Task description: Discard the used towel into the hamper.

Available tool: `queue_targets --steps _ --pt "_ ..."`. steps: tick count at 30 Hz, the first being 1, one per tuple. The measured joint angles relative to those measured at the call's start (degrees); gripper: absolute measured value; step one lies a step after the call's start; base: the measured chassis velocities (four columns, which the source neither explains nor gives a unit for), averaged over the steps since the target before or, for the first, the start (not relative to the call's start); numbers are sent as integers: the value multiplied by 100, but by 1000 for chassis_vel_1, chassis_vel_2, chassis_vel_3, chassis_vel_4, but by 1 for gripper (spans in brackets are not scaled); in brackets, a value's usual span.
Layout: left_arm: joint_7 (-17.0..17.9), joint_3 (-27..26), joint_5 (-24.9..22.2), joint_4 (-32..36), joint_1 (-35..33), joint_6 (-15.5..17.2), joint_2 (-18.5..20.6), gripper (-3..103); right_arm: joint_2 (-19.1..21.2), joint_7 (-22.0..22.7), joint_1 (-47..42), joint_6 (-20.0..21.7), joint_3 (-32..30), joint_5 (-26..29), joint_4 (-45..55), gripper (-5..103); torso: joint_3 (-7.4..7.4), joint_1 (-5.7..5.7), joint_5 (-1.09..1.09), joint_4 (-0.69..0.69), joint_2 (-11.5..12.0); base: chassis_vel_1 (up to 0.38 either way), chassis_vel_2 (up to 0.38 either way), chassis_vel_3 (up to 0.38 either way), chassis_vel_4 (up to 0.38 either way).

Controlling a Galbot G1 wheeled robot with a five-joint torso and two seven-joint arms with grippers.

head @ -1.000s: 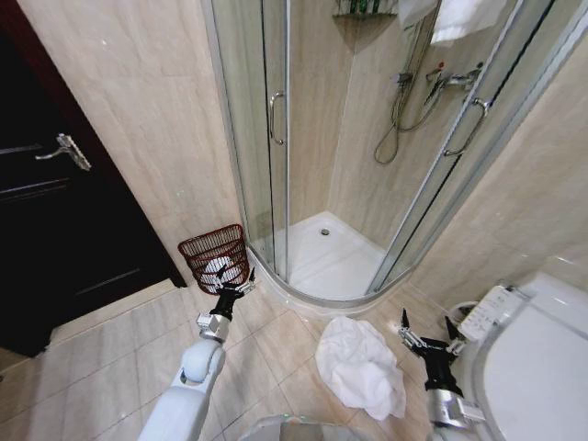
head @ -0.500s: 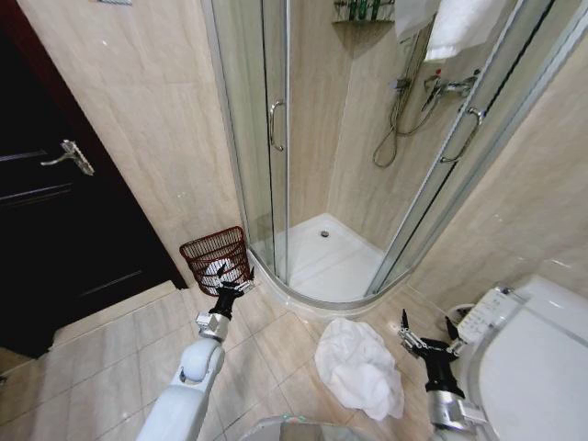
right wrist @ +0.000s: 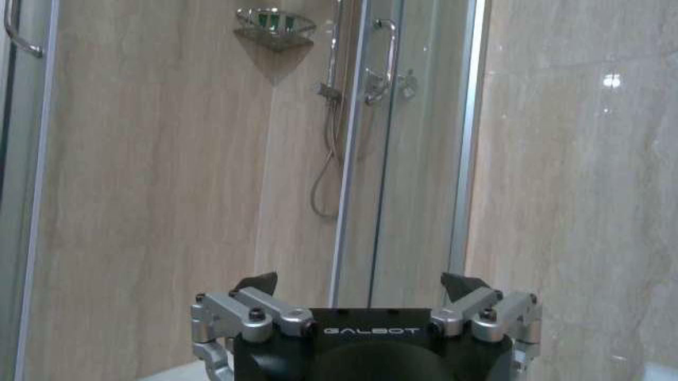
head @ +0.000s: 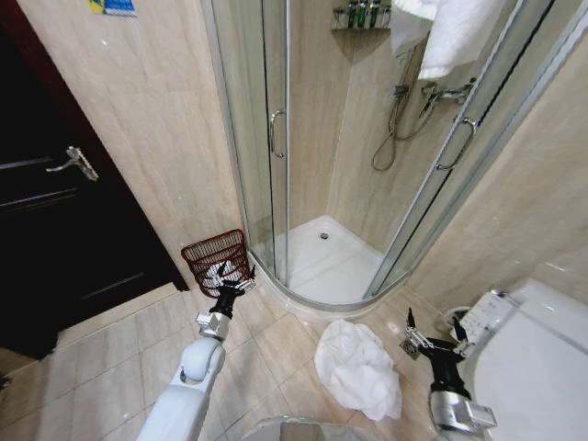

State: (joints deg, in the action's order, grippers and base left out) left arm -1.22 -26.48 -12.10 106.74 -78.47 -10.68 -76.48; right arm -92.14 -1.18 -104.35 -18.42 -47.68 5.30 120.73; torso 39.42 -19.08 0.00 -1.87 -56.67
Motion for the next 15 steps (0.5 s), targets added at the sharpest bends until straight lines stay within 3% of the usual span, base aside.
queue_targets --steps 15 --pt "6 -37 -96 227 -151 16 33 100 0 -27 167 170 -14 -10 110 100 248 -197 0 0 -445 0 0 0 0"
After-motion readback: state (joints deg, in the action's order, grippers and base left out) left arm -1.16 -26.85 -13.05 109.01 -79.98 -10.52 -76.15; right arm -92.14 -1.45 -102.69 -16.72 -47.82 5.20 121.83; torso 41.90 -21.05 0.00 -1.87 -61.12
